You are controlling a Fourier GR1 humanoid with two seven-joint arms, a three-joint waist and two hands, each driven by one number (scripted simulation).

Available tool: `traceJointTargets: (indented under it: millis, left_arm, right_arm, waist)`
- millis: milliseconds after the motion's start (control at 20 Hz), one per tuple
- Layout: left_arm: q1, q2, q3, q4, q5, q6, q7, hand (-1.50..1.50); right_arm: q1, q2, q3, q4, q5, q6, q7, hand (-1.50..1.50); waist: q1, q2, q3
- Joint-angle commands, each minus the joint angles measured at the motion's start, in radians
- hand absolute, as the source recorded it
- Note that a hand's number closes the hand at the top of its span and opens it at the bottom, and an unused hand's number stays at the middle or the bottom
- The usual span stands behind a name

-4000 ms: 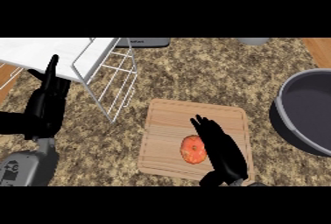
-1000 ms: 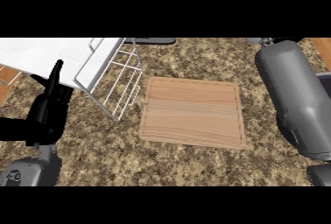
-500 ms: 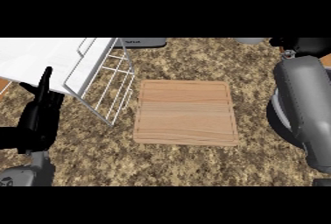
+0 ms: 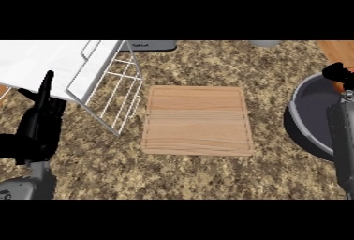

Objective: Pick the squash from the cutting board and place it in the pot

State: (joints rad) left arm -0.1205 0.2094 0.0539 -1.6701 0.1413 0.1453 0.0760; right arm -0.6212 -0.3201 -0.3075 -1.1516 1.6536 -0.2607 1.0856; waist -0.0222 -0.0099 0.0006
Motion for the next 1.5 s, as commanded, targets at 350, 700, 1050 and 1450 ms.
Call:
traceJointTargets:
  millis: [350,700,1050,1450]
  left_arm:
    - [-0.127,0.022,0.063,0.158,0.029,-0.067,-0.07,0.0]
    - [-0.137,-0.011,0.015,0.088,-0.015,-0.017,-0.016,0.0]
    - [-0.084,-0.008,0.026,0.049,0.003,-0.049,-0.01,0.0]
    - [-0.189,-0.014,0.041,0.11,-0.009,-0.019,0.012,0.0]
  right_arm:
    - [0.21,-0.057,-0.149,-0.082,-0.165,-0.046,-0.088,1.5]
    - [0.203,0.009,-0.279,0.078,-0.433,-0.208,-0.204,-1.5]
    - [0.15,-0.083,-0.265,0.221,-0.579,-0.286,-0.475,-1.5]
    - [0.132,-0.001,-0.308,0.091,-0.684,-0.534,-0.51,-1.5]
  waist:
    - [0.012,0.011,-0.001]
    - [0.017,0.014,0.001]
    - [0.029,0.013,0.0]
    - [0.013,0.013,0.0]
